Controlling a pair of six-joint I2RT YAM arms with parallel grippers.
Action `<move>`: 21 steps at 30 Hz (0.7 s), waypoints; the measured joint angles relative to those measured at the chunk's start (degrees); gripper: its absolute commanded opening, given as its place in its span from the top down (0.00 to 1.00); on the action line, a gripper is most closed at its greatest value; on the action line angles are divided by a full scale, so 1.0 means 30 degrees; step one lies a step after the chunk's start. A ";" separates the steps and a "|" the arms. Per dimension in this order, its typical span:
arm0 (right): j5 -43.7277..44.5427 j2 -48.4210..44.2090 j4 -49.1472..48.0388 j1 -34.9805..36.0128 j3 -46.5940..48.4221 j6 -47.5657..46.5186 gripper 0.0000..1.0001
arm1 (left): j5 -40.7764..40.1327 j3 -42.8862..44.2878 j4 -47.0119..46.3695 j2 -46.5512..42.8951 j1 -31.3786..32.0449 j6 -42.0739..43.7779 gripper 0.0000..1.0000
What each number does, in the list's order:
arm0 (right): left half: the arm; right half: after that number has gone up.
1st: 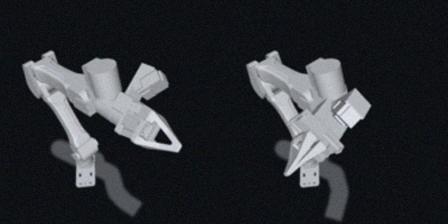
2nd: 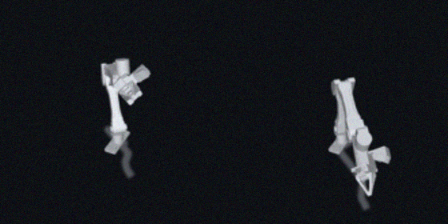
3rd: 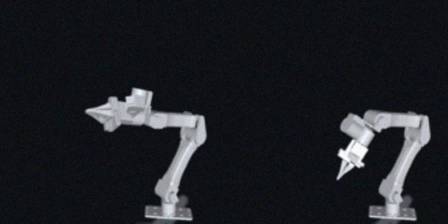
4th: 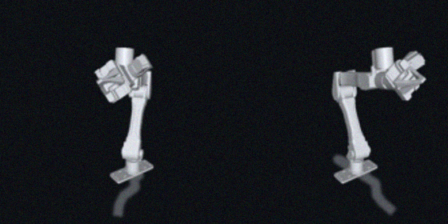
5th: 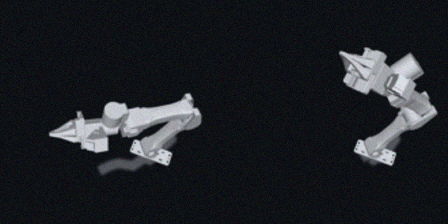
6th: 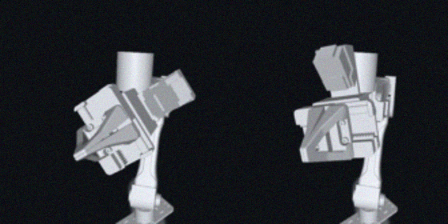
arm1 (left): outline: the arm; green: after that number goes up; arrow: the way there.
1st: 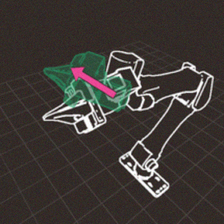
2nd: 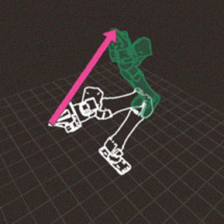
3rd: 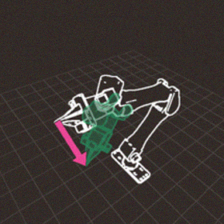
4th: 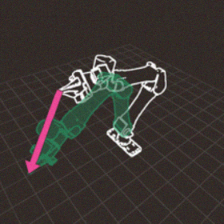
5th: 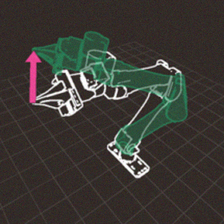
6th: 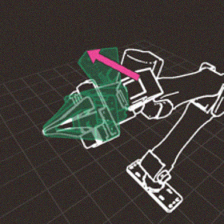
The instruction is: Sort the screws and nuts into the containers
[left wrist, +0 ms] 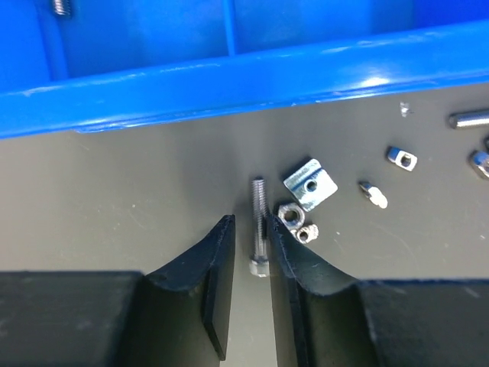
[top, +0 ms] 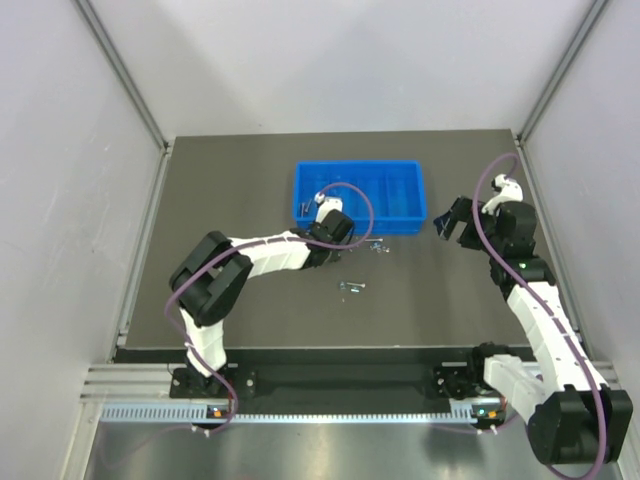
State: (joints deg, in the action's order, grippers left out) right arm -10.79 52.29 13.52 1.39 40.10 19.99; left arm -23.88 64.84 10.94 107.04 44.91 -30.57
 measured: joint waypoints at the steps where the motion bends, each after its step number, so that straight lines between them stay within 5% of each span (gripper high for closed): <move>1: 0.0007 0.0007 0.0007 0.0000 0.0000 0.0000 0.00 | 0.0007 -0.0007 -0.0058 0.0102 -0.0015 0.0000 0.69; 6: 0.0051 0.0007 0.0000 0.0000 0.0000 0.0000 0.00 | 0.0153 0.0248 -0.0364 0.0561 -0.0080 -0.0117 0.72; 10: 0.0058 0.0007 0.0000 0.0000 0.0000 0.0000 0.00 | 0.0138 0.0364 -0.0699 0.0743 -0.0080 -0.0350 1.00; 21: 0.0153 0.0007 0.0000 0.0000 0.0000 0.0007 0.00 | 0.0634 0.0182 0.0248 -0.0707 -0.0087 -0.0189 1.00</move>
State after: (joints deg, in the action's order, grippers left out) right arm -10.33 52.31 13.52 1.39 40.10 20.01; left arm -21.98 65.39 11.68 104.92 44.64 -31.14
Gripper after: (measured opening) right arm 0.996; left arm 0.034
